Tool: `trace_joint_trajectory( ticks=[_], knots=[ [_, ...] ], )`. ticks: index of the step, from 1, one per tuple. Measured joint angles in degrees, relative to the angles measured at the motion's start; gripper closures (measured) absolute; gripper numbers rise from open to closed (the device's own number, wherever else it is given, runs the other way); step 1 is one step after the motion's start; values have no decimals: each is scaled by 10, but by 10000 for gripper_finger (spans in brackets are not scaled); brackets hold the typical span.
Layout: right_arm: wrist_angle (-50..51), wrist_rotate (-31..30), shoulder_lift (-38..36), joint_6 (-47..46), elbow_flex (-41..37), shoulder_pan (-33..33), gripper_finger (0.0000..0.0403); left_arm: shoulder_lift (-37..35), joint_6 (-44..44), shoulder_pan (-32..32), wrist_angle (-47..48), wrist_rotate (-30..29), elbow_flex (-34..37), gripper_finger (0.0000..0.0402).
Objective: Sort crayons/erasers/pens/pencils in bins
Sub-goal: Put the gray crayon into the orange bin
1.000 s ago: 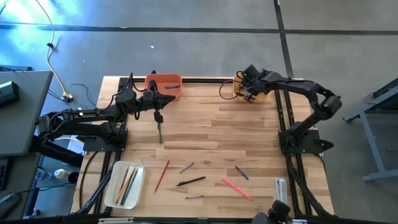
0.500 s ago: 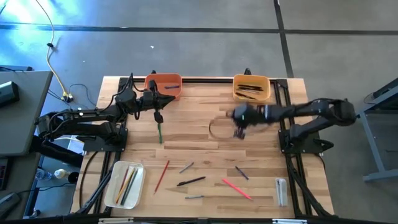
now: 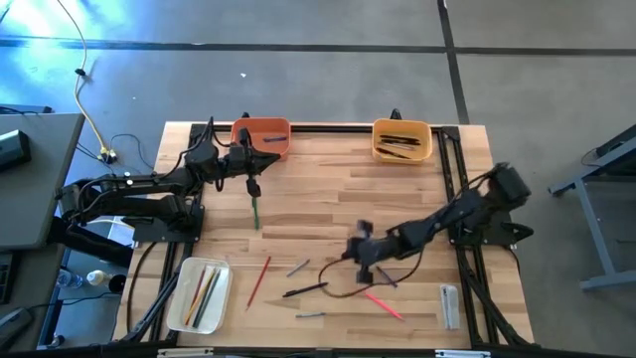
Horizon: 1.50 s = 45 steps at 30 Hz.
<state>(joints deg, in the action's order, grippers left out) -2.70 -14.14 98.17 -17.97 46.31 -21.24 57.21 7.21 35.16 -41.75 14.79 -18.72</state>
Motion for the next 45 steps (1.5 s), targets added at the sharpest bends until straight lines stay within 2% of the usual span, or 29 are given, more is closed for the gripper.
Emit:
trace_joint_trajectory(
  ticks=[8,19,22,29,33,45],
  knots=[
    [22,59,93,-2,123,-29,402,0,5,0,-1,0,0,401],
    [44,74,167,-42,226,-67,396,0,35,1,-1,-2,0,401],
    [68,82,178,-59,254,-78,368,0,35,1,-1,-2,0,401],
    [110,72,215,-82,305,-111,274,0,33,1,-1,-2,0,401],
    [126,78,230,-77,331,-117,250,0,19,1,-1,-2,0,401],
    [112,87,255,-68,340,-117,269,0,7,1,-1,-6,0,401]
  ],
)
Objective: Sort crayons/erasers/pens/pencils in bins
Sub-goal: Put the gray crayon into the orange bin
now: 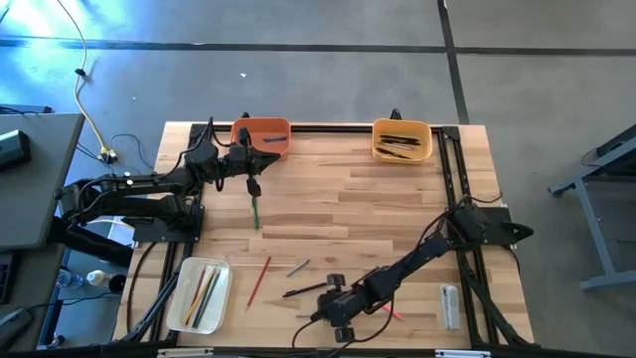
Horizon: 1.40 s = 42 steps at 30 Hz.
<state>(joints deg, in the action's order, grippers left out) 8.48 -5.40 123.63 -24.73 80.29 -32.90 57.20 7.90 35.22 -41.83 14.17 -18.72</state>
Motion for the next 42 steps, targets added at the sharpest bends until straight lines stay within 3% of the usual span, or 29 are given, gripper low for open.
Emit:
trace_joint_trajectory(
  ticks=[8,16,20,25,31,42],
  knots=[
    [1,-4,2,3,0,7,280,0,-2,0,5,0,0,401],
    [27,-3,1,8,0,24,366,0,2,0,23,0,0,401],
    [38,-1,0,23,1,32,389,0,2,0,32,0,0,401],
    [67,-7,-15,49,-1,46,392,0,-2,0,60,6,0,401],
    [116,-59,-59,58,-2,58,393,0,-2,-17,124,7,0,401],
    [179,-140,-120,83,-2,69,393,3,17,-123,229,7,0,379]
  ],
)
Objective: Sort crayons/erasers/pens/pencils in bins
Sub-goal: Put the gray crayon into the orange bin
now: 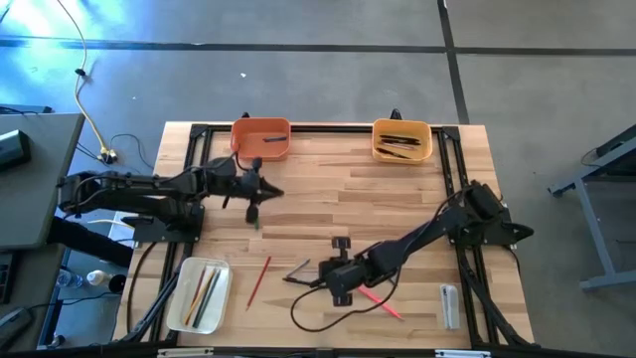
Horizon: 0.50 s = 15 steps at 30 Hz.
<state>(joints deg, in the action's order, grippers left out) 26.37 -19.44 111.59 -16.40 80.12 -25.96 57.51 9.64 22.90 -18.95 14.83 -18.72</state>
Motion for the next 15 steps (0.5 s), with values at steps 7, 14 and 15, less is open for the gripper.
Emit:
trace_joint_trajectory(
  ticks=[7,14,15],
  knots=[
    [-3,-1,-2,10,0,33,393,34,-16,-109,38,-17,0,321],
    [-9,-1,-2,32,0,54,393,108,-64,-209,6,-116,0,260],
    [-9,-1,-2,34,0,56,393,122,-71,-218,-6,-121,0,252]
  ],
)
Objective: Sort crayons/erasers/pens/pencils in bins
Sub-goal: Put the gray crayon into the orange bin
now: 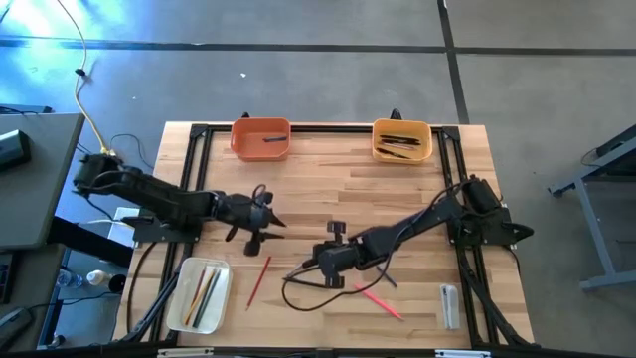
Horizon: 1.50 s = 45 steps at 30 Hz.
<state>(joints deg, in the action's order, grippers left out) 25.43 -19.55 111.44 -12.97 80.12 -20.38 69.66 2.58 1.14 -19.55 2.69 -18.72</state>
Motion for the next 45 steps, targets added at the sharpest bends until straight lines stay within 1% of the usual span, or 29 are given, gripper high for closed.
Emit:
trace_joint_trajectory(
  ticks=[5,13,21,26,30,40,42,45],
  knots=[
    [0,0,0,11,0,7,393,61,-20,-21,-16,-33,-26,227],
    [-2,0,0,15,0,9,393,145,6,-51,-13,-12,-91,215],
    [-4,0,0,15,0,9,393,171,21,-66,13,-15,-116,218],
    [-6,0,0,17,0,9,393,171,21,-66,40,-19,-118,244],
    [-9,0,0,23,0,9,393,171,30,-66,33,-17,-118,275],
    [-13,0,0,30,0,9,392,171,36,-66,32,-16,-118,371],
    [-13,-11,0,30,1,8,385,171,39,-65,31,-26,-118,389],
    [-10,-29,-3,36,1,8,360,165,33,-65,47,-60,-118,392]
  ],
)
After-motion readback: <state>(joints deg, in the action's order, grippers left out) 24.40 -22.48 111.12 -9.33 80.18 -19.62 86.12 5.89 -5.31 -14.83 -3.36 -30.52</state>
